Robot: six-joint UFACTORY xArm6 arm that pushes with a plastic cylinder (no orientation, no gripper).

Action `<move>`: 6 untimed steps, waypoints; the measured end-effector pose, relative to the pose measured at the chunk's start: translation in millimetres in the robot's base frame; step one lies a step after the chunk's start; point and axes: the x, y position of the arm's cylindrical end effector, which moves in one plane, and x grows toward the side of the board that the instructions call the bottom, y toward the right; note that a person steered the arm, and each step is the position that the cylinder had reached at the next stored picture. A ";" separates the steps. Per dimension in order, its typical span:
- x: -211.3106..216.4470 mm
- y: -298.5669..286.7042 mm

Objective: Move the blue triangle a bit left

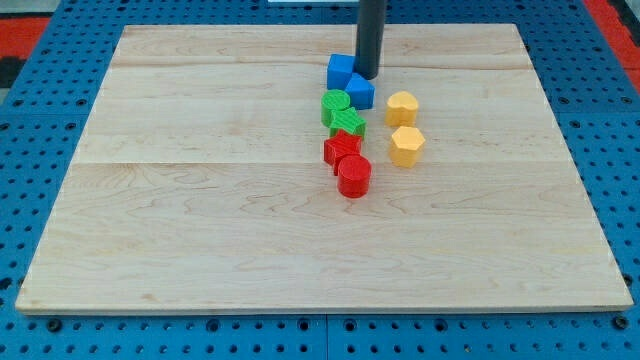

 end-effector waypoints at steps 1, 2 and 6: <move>-3.5 8.1; -18.2 39.9; 41.8 11.3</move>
